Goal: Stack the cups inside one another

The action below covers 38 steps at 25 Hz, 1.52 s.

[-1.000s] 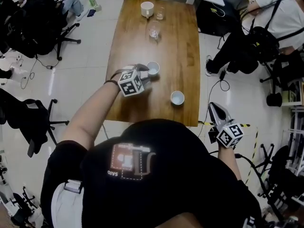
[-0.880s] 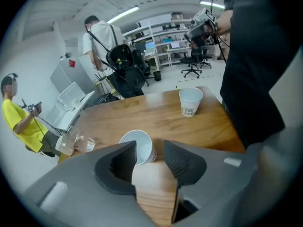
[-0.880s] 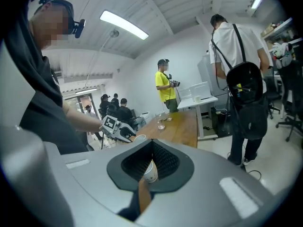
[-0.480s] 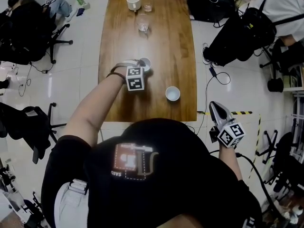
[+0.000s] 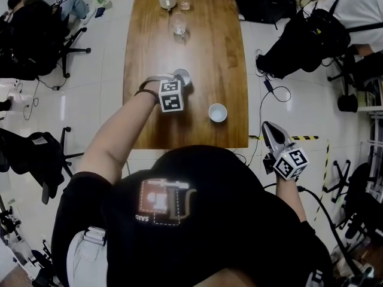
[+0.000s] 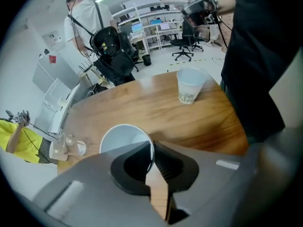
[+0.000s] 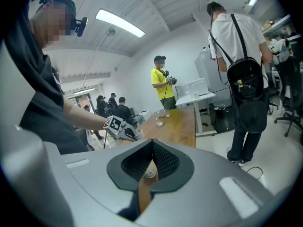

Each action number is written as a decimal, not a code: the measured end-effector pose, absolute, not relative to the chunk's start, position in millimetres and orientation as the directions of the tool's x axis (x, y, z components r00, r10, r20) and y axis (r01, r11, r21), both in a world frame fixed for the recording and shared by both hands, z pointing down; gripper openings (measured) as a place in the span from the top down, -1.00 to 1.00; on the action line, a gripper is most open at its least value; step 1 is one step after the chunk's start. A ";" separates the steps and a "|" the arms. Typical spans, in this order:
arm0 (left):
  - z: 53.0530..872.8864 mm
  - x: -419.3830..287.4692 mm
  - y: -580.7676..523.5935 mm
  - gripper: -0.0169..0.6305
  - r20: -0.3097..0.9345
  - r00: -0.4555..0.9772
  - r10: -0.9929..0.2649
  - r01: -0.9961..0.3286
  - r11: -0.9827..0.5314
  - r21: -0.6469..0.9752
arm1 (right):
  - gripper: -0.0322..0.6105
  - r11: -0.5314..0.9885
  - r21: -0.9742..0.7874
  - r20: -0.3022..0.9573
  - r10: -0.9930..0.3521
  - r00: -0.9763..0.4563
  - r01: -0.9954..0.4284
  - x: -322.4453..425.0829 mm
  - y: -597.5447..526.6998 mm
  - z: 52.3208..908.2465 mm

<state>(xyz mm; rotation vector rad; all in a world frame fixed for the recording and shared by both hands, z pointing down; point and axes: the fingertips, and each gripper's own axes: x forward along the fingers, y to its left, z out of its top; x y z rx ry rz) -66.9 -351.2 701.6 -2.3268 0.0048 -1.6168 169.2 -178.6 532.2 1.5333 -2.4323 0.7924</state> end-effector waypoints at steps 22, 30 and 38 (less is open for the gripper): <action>607.4 27.5 -201.6 0.89 0.911 0.406 0.071 0.537 -0.825 -0.175 | 0.86 0.352 -0.337 0.335 -0.822 -0.461 -0.873 172.4 -164.8 517.6; 647.6 43.7 -211.0 0.78 0.906 0.422 0.024 0.436 -0.882 -0.180 | 0.86 0.322 -0.349 0.344 -0.830 -0.440 -0.880 184.2 -154.5 520.5; 561.8 34.1 -241.7 0.76 0.689 0.718 -0.094 0.065 -0.977 -0.202 | 0.86 0.382 -0.347 0.311 -0.815 -0.489 -0.857 168.1 -177.2 511.9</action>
